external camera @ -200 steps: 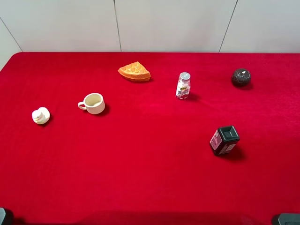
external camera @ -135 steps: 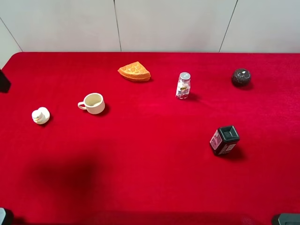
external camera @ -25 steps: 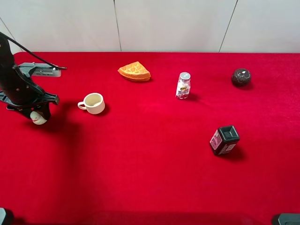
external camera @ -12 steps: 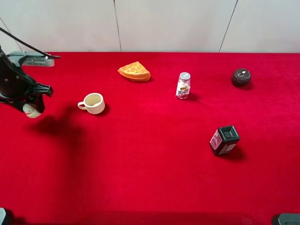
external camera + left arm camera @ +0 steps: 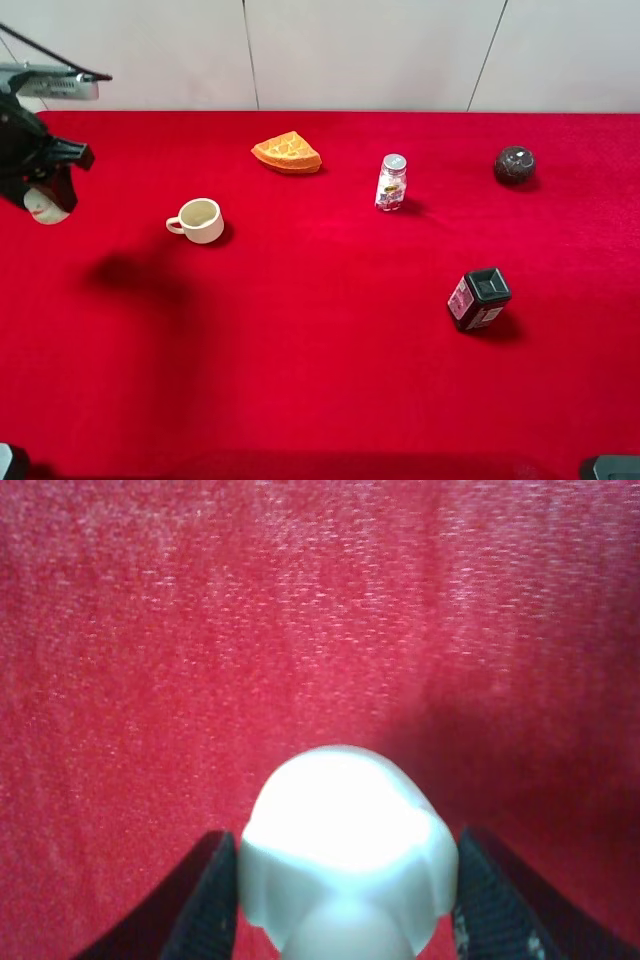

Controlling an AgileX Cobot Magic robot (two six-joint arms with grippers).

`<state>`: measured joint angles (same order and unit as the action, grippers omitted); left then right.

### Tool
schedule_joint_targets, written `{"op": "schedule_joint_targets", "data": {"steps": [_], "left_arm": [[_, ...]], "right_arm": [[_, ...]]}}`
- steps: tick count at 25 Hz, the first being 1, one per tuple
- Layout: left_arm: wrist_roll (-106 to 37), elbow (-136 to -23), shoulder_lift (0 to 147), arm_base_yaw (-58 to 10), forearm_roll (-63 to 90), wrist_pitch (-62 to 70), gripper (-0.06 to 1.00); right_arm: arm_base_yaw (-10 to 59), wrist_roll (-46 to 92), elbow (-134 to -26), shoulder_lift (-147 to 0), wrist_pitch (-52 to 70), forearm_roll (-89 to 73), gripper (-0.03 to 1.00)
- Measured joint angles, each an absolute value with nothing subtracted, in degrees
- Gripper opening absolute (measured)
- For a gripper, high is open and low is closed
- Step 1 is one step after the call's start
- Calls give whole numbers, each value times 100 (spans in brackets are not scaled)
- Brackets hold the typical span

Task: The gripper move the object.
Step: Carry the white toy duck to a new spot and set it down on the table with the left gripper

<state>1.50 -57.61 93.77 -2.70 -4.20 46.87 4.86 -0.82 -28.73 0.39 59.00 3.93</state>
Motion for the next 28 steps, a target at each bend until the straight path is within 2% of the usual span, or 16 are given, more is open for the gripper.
{"op": "schedule_joint_targets", "data": {"steps": [11,28], "left_arm": [[639,-6635,9377,-1133,-420,5114,46],[1421,-6814,9382,-2573,-414,5122,46]], "right_arm": [[486,-82,-2873,39,5900,393,69],[486,-82,-2873,39,5900,393,69]]}}
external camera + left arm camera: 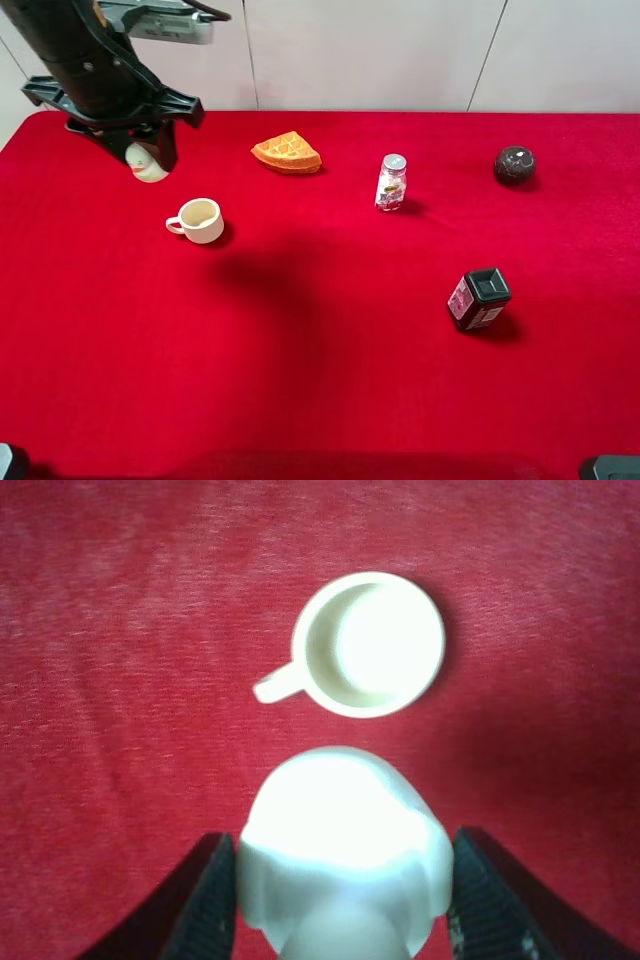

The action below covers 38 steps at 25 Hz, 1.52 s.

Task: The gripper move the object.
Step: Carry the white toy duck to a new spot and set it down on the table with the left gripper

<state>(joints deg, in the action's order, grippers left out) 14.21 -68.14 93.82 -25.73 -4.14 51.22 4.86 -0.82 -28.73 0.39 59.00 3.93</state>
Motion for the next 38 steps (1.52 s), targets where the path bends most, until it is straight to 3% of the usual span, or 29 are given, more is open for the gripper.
{"op": "schedule_joint_targets", "data": {"steps": [10,25,38], "left_arm": [[1717,-7052,9704,-3491,-414,4986,45],[1805,-8679,11273,-4906,-402,5115,45],[2042,-9039,11857,-5576,-379,4814,45]], "right_arm": [[486,-82,-2873,39,5900,393,69],[486,-82,-2873,39,5900,393,69],[486,-82,-2873,39,5900,393,69]]}}
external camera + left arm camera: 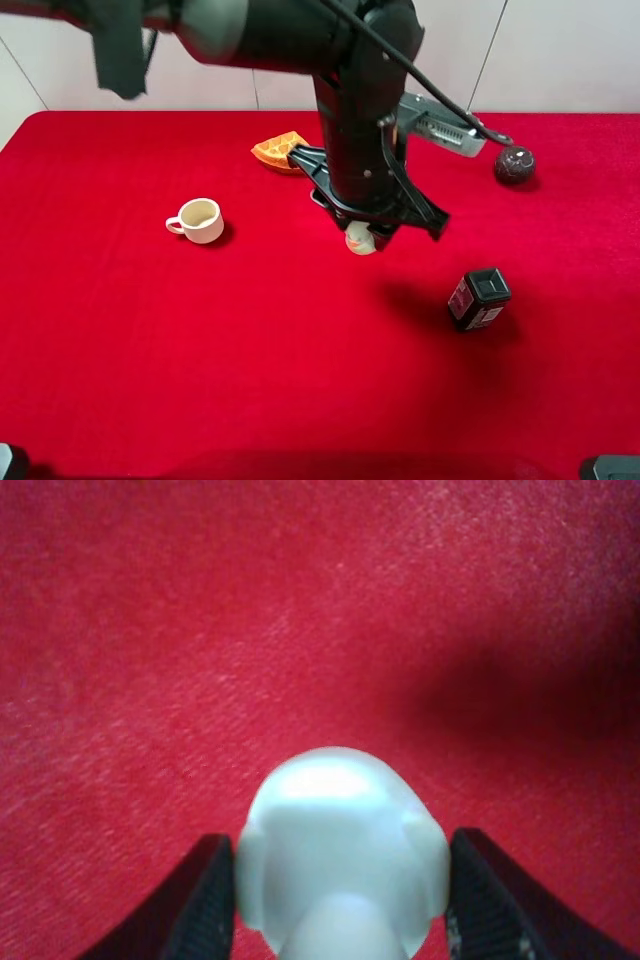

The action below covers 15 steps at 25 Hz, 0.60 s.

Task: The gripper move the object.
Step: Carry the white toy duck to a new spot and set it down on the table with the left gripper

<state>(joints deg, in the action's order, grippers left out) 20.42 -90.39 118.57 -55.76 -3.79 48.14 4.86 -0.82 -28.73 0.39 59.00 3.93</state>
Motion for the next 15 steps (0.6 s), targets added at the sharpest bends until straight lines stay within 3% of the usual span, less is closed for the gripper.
{"op": "schedule_joint_targets", "data": {"steps": [15], "left_arm": [[2137,-9379,12553,-5991,-168,4368,45]], "right_arm": [[486,-82,-2873,39,5897,393,69]]}}
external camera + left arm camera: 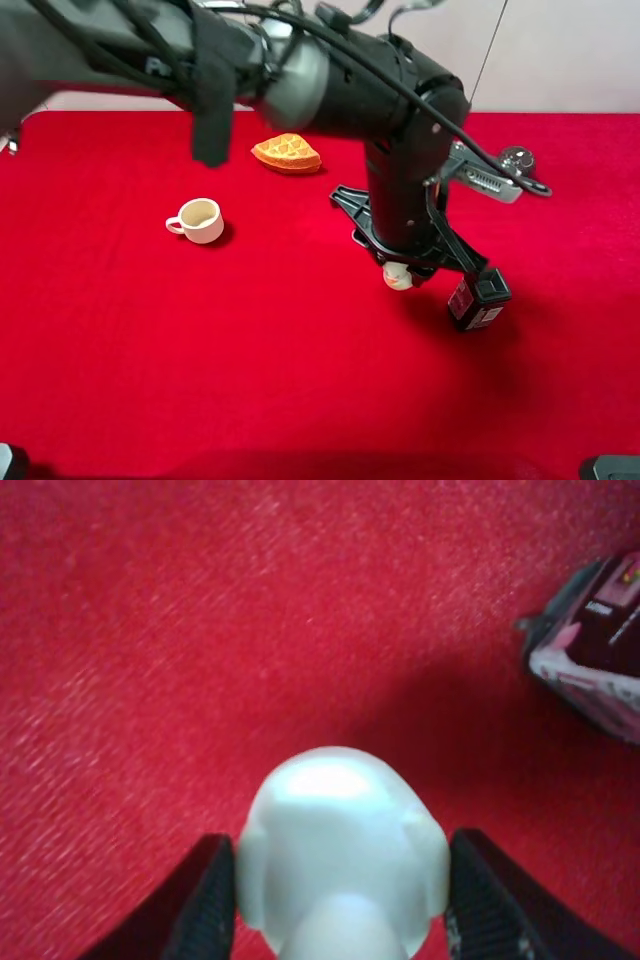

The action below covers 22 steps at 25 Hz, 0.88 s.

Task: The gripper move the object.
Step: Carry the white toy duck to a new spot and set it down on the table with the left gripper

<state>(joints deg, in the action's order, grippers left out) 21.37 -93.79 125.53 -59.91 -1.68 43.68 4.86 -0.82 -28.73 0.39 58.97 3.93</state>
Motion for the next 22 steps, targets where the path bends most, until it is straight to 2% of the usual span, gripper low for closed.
{"op": "schedule_joint_targets", "data": {"steps": [22], "left_arm": [[2137,-9442,13025,-6127,-41,4352,45]], "right_arm": [[486,-82,-2873,39,5897,393,69]]}}
